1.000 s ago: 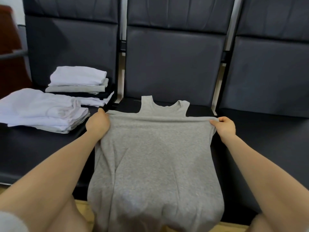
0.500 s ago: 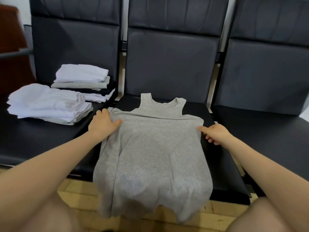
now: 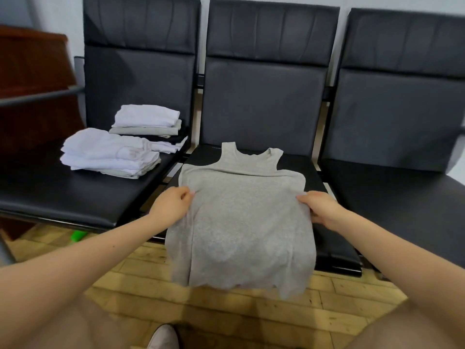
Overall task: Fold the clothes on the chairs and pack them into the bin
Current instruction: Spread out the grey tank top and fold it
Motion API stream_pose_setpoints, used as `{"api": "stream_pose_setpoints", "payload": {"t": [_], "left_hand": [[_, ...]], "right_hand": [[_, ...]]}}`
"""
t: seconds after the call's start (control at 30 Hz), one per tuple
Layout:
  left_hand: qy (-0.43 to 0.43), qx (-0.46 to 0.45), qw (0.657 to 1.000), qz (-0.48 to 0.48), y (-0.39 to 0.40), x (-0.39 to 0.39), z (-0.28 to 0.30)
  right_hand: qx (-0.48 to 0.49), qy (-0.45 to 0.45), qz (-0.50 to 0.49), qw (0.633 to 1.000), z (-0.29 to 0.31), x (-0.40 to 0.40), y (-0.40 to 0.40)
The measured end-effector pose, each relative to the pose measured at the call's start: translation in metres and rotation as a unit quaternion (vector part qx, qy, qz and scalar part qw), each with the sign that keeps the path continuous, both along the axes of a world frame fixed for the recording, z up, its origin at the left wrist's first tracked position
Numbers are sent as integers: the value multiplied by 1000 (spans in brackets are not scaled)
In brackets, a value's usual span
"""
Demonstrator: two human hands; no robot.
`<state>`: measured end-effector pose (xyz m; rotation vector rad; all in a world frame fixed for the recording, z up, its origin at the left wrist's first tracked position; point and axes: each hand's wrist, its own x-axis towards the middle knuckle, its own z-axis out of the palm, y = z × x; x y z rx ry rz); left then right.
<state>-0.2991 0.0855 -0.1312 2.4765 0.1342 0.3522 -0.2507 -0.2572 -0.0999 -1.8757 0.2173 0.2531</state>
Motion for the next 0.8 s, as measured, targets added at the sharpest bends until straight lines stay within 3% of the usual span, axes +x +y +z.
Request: {"api": "stream_pose_setpoints", "payload": {"t": [0.1,0.2,0.27,0.33,0.47,0.57,0.6,0.7,0.8], "left_hand": [[-55,-234,966,97,9,0,4],[-68,-337,922,177,25,6,8],[-49,-307,929,203,38,14,9],[-40,-199,959,196,50,20,12],[-98,21,993,58,63,19,31],[-59,194,978,-40,71,17,40],[-44,191,979,-59,72,16,39],[57,73,988,-123,69,8,27],[151,5,981,-118,56,2,12]], "right_hand": [[66,-12,-104,992,3,-3,-3],[31,-15,-172,984,7,-4,-15],[7,-12,-196,980,10,-4,-24],[-27,-19,-206,978,10,-1,-33],[-91,-43,-196,975,11,4,-40],[-96,-53,-191,975,15,7,-39],[-86,-57,-186,977,16,6,-36],[-42,-64,-123,989,18,3,-25],[-37,19,13,999,15,-2,-19]]}}
